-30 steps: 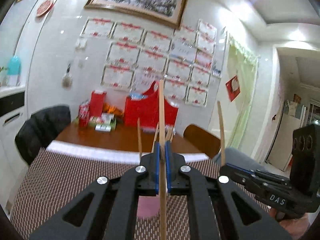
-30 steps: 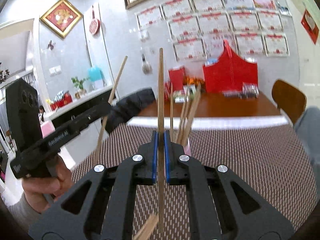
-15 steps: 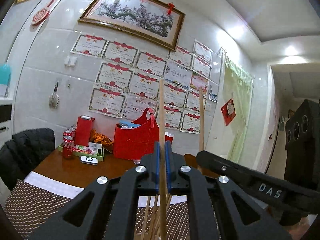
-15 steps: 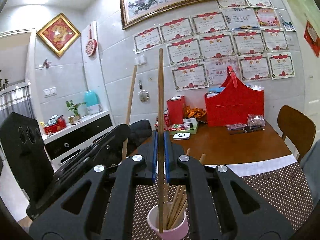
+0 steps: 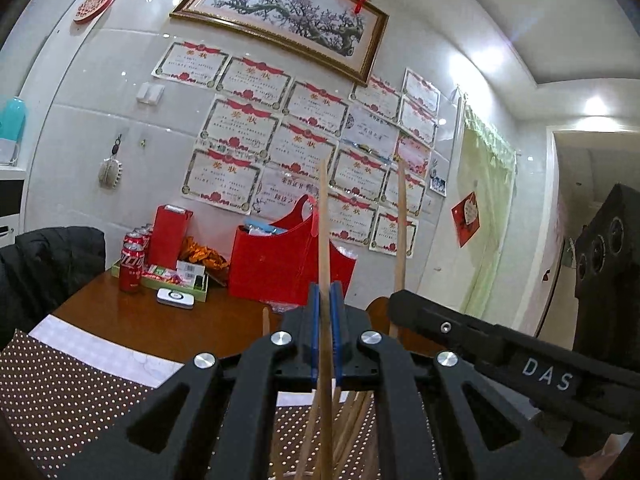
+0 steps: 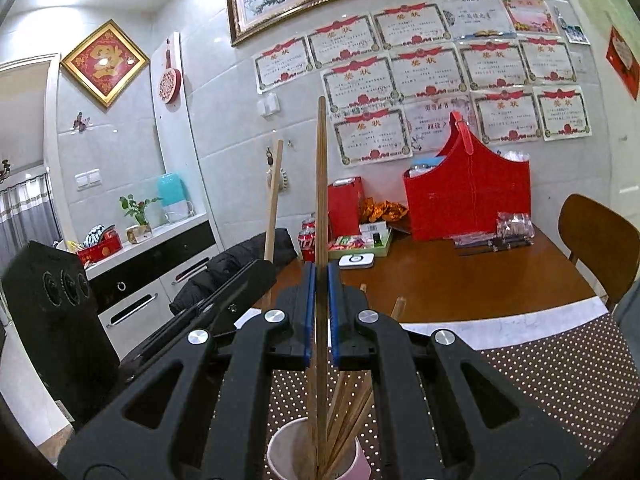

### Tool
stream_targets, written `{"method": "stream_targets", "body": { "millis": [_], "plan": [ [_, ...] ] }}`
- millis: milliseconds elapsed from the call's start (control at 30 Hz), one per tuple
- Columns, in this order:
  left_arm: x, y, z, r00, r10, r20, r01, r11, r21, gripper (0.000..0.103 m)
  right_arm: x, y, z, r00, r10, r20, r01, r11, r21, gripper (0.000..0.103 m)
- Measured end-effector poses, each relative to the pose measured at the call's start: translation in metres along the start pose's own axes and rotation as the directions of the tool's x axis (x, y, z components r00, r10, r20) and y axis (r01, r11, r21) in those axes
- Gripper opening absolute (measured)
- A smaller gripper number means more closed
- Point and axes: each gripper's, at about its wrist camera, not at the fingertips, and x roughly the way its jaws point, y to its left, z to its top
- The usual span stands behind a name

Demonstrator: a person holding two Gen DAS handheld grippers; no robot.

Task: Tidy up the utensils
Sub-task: 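Open the right tool to release the chopstick into the pink cup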

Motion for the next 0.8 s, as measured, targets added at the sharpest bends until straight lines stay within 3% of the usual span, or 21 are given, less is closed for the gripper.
{"method": "stream_targets", "body": {
  "millis": [100, 133, 200, 233, 267, 467, 800],
  "plan": [
    [0.004, 0.005, -0.009, 0.999, 0.012, -0.033, -0.012, 1.0, 0.0, 0.008, 0.006, -0.002, -0.007, 1.0, -0.009, -0.029, 0.01, 1.0, 0.001, 0.007],
    [0.004, 0.006, -0.011, 0.999, 0.02, -0.049, -0.019, 1.0, 0.008, 0.026, 0.007, -0.004, -0.008, 0.999, -0.011, -0.041, 0.011, 1.0, 0.007, 0.013],
    [-0.002, 0.01, -0.012, 0.997, 0.069, -0.045, -0.069, 0.998, 0.005, 0.055, 0.005, -0.009, -0.01, 0.999, -0.027, -0.043, 0.029, 0.999, 0.028, 0.06],
    [-0.007, 0.013, -0.011, 0.997, 0.07, -0.032, -0.07, 0.997, -0.008, 0.072, 0.001, -0.013, -0.01, 0.999, -0.038, -0.03, 0.039, 0.998, 0.043, 0.094],
    [-0.013, 0.016, -0.01, 0.997, 0.074, -0.017, -0.074, 0.997, -0.021, 0.08, -0.008, -0.017, -0.009, 0.999, -0.047, 0.006, 0.047, 0.997, 0.067, 0.097],
    [-0.04, 0.017, 0.007, 0.99, 0.142, 0.003, -0.142, 0.99, -0.001, 0.086, -0.031, -0.024, 0.001, 0.998, -0.059, 0.029, 0.057, 0.995, 0.077, 0.097],
    [-0.089, -0.021, 0.034, 0.956, 0.285, -0.075, -0.273, 0.952, 0.139, 0.093, -0.075, -0.018, 0.001, 0.989, -0.151, 0.007, 0.15, 0.985, 0.083, 0.097]
  ]
}}
